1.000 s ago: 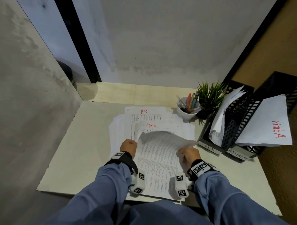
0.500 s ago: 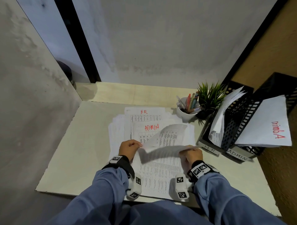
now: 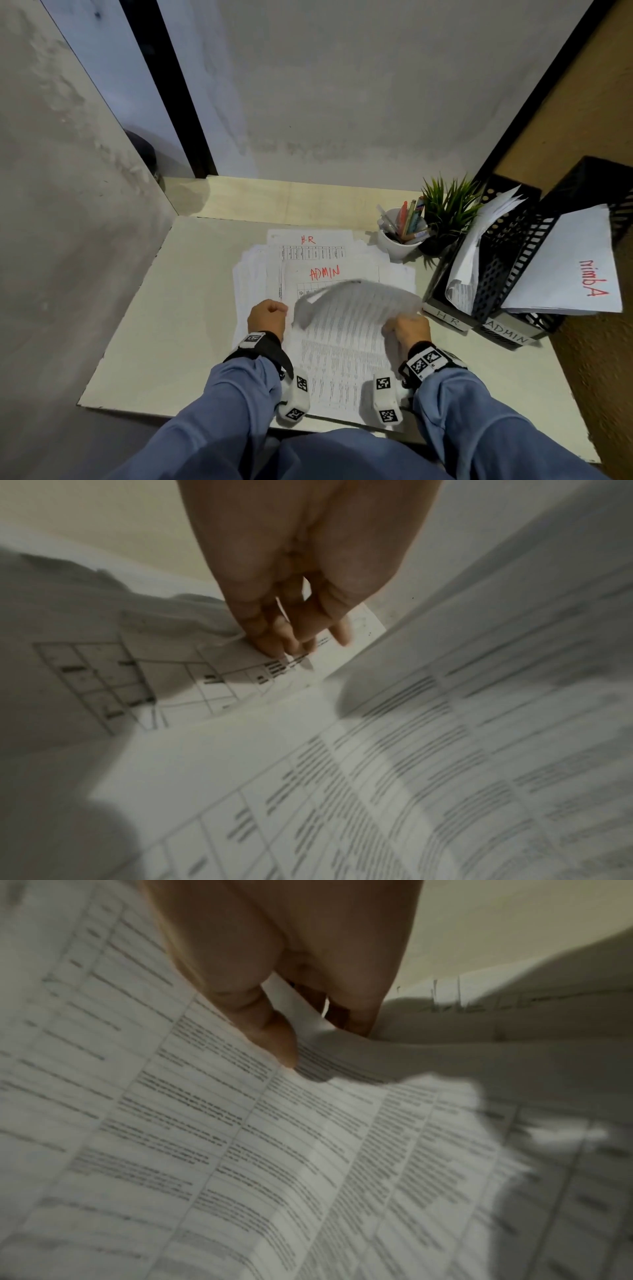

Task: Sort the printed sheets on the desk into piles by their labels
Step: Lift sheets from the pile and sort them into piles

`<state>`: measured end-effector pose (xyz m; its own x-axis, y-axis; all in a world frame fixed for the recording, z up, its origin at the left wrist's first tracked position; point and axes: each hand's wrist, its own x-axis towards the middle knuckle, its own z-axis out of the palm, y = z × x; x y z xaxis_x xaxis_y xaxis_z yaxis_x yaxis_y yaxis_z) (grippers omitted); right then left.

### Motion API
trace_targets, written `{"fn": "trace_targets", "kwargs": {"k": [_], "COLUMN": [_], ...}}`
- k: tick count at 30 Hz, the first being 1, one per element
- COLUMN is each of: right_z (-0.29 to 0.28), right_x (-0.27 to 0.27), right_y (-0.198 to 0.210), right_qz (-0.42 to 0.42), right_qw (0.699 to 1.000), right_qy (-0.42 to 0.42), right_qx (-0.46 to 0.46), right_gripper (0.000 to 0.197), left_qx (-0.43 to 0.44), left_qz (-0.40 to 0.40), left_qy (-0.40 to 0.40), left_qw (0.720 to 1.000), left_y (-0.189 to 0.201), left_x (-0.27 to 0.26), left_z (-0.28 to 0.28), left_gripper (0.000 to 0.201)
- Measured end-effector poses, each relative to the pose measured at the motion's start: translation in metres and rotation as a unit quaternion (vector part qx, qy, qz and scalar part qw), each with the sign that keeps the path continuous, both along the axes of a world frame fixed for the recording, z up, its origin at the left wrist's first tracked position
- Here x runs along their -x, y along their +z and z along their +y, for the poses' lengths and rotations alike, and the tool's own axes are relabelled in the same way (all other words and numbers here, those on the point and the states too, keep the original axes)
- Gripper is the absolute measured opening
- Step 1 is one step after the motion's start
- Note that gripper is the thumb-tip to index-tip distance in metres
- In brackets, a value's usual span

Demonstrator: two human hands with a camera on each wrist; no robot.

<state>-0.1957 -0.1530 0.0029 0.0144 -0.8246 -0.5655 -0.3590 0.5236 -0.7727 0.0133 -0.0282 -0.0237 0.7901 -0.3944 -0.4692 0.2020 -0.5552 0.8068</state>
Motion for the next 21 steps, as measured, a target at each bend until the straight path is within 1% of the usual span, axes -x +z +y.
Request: {"fn": "trace_targets", "kwargs": {"k": [1,3,5,6,8,10,13,14,16,19,21], "right_z": [0.001,0.002,-0.001,-0.004,-0.008,-0.011,-0.013,-0.015,-0.015,-0.013,-0.009], "right_x": [-0.001,-0.003,-0.003,-0.002,0.002,0.004,0.006,0.007,0.007,0.007,0.005], "right_y": [-0.002,-0.014,-0.026,-0.030,-0.032,-0.029,-0.027,-0.031,-0.032,-0.027,-0.024], "right_qz": [0.002,0.003,0.001,0.009,0.042,0.054,0.072,0.071,0.063,0.031,0.003], "right_qw": [1.000,1.000,0.999,0.999,0.994,0.992,0.990,0.990,0.990,0.992,0.995], "right_qy": [0.005,0.003,0.018,0.043,0.094,0.111,0.116,0.118,0.123,0.114,0.091], "right_qx": [-0.009,-0.027,-0.028,-0.026,-0.028,-0.035,-0.039,-0.037,-0.037,-0.035,-0.040], "right_gripper": [0.023,0.018,0.013,0.014,0.020,0.022,0.012,0.012,0.019,0.015,0.018], "left_qx": [-0.027,-0.046,-0.050,-0.054,-0.033,-0.005,-0.013,-0.013,-0.008,-0.016,-0.009], "left_qz": [-0.009,0.014,0.036,0.034,0.036,0.042,0.004,-0.009,-0.042,-0.106,-0.146], "left_qy": [-0.001,0.006,-0.010,-0.033,-0.058,-0.062,-0.071,-0.069,-0.071,-0.092,-0.100], "left_qw": [1.000,0.999,0.998,0.997,0.997,0.997,0.997,0.998,0.997,0.990,0.984], "left_y": [0.001,0.001,0.005,0.004,0.007,0.010,0.008,0.008,0.006,0.006,0.007], "left_x": [-0.002,-0.004,-0.004,-0.004,-0.002,0.000,0.002,0.001,0.000,-0.003,-0.006], "left_z": [0.000,-0.002,-0.004,-0.006,-0.007,-0.006,-0.004,-0.003,0.000,0.004,0.008], "left_gripper": [0.028,0.022,0.024,0.024,0.018,0.019,0.028,0.029,0.025,0.012,0.016]}}
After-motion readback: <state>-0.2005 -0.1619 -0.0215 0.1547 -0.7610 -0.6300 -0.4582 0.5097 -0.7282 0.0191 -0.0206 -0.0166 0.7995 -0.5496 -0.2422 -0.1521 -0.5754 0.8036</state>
